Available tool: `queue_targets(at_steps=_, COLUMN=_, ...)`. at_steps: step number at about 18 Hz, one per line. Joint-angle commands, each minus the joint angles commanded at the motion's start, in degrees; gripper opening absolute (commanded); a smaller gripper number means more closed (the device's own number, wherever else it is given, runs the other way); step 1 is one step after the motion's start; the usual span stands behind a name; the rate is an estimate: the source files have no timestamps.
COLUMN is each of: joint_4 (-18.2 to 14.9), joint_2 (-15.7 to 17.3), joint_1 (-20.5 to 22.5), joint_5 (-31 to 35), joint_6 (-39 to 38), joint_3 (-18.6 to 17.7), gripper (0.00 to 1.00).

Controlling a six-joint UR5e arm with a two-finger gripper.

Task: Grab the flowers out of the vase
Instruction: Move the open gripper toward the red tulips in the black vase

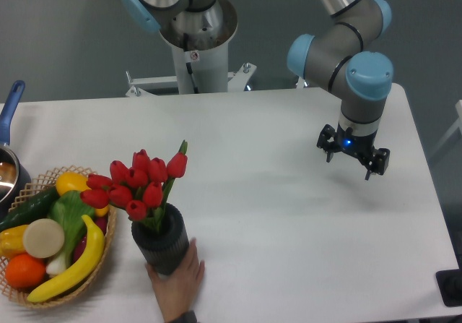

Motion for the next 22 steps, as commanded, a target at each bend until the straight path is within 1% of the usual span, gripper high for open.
queue_targets(at_steps=4, joint_4=0.0, joint_2=0.4, joint_1=0.1, joint_5=-0.3, joint_6=-0.2, joint_3=0.0, gripper=1.00)
queue_targets(at_steps=5, joint_4=0.0, joint_2=0.9, joint_1=0.3, joint_5=-1.3, joint_6=-0.3, joint_3=-0.2, gripper=1.00)
queue_targets(at_steps=7, joint_4=0.1, joint_2=1.1, joint_1=1.2, joint_5=-7.8, joint_6=-1.8, joint_3=-0.3, gripper=1.00)
queue_targets(at_steps=9, joint_4=0.2, joint_2=1.7, joint_1=2.7, joint_5=-15.3, joint_6=-2.7, joint_3=-1.6, gripper=1.00)
queue_targets(at_steps=11, joint_4=0.3, joint_2=3.8, joint_1=4.0, joint_5=-20.9, joint_6=-2.7, joint_3=-2.7, gripper=1.00)
queue_targets(at_steps=13, joint_4=0.5, joint_2=5.3, joint_1=4.4, joint_5=-27.0, joint_6=-2.6, joint_3=-3.2, gripper=1.00)
queue_targets(at_steps=16, joint_4=0.4, joint_2=7.0, joint_1=3.3, joint_5=-34.2, joint_6=-2.7, joint_3=-3.8, gripper=1.00)
queue_targets(at_steps=20, joint_4=0.5, joint_2=9.4, joint_1=0.1, joint_5=-35.8, joint_6=-2.7, joint_3=-7.0, gripper=1.00)
queue_targets(at_steps=22, joint_4=0.5, joint_2=9.8, joint_1=-1.9, joint_5=-39.6, joint_6=-3.0, joint_3=-8.1, gripper=1.00)
